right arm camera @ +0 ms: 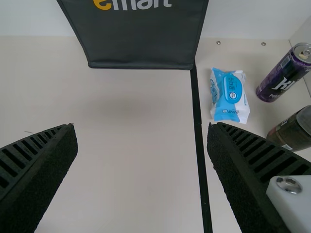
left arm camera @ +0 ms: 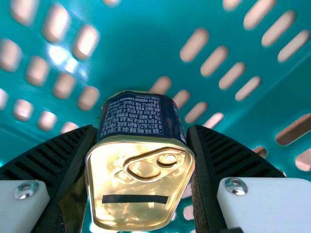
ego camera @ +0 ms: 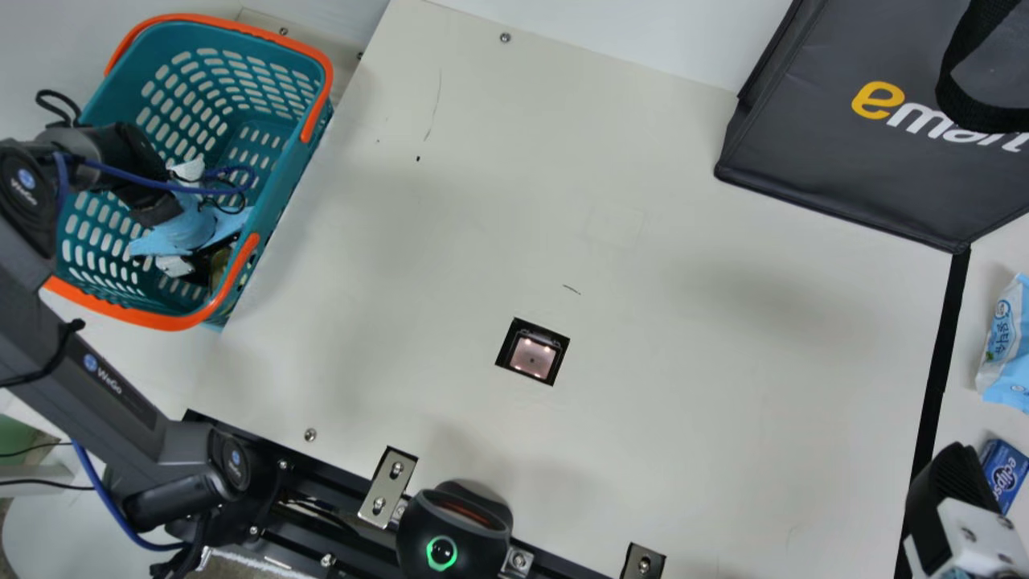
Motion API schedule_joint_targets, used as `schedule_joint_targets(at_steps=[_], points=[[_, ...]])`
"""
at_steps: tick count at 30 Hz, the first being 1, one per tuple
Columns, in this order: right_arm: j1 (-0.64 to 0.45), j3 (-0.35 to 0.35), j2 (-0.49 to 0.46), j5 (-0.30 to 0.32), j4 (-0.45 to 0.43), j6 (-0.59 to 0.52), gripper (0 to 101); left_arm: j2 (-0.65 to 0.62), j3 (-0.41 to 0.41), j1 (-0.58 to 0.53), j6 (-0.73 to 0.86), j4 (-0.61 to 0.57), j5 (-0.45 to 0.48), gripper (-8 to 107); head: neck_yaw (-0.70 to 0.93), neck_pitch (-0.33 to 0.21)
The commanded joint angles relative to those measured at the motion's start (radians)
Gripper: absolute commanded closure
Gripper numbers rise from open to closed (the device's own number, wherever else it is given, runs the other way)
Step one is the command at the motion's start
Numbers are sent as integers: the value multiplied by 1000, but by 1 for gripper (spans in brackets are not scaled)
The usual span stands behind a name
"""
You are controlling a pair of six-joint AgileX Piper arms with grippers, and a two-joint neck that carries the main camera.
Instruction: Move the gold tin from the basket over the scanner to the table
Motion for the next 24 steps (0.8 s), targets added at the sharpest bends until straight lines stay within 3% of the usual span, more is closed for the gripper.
schedule_joint_targets(at_steps=[1,12,24], points=[[0,0,0,0,0,0,6,-24,2,-4,-8,22,-17,107,2,-30],[0,0,0,0,0,0,6,-222,-25,-32,-26,121,-52,107,2,-30],[0,0,0,-1,0,0,6,-414,-148,-42,25,86,88,107,2,-30]])
